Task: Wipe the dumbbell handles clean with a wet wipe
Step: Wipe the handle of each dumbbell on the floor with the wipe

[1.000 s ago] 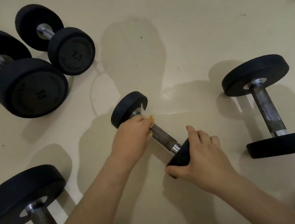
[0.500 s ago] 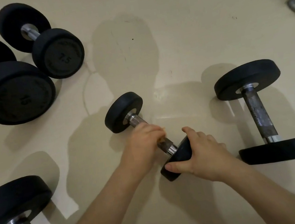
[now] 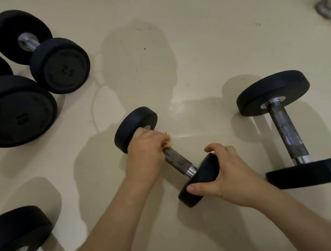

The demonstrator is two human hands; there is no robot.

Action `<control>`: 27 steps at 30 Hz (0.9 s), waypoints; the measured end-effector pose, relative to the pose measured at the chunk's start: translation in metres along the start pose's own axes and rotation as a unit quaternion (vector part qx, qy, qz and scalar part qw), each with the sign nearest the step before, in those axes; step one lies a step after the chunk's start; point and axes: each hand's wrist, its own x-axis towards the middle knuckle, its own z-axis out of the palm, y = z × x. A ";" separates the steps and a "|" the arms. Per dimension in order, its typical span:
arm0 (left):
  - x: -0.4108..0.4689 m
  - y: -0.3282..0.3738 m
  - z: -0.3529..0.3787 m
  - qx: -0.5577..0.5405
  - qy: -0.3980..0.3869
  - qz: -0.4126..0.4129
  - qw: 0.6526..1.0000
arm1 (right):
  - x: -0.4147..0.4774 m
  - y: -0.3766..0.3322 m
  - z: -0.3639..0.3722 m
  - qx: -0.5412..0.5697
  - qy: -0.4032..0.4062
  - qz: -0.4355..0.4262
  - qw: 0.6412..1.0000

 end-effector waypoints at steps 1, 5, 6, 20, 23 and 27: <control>-0.003 0.008 0.002 0.002 -0.019 0.012 1.000 | 0.001 0.001 -0.004 -0.009 0.004 -0.004 1.000; -0.028 0.030 0.011 -0.079 -0.093 0.107 0.987 | 0.010 0.001 -0.025 -0.047 -0.018 0.015 0.999; -0.021 0.021 0.013 -0.089 -0.062 0.080 0.991 | 0.013 0.001 -0.028 -0.042 -0.031 0.026 0.998; -0.032 0.027 0.023 -0.105 0.003 0.088 0.991 | 0.008 0.001 -0.021 -0.001 0.002 0.017 1.000; -0.028 0.008 0.018 -0.112 -0.033 0.154 0.981 | 0.009 0.004 -0.023 0.034 0.014 0.009 0.999; -0.012 -0.004 0.021 -0.085 0.075 0.005 0.994 | 0.010 0.004 -0.026 0.058 0.023 0.019 0.998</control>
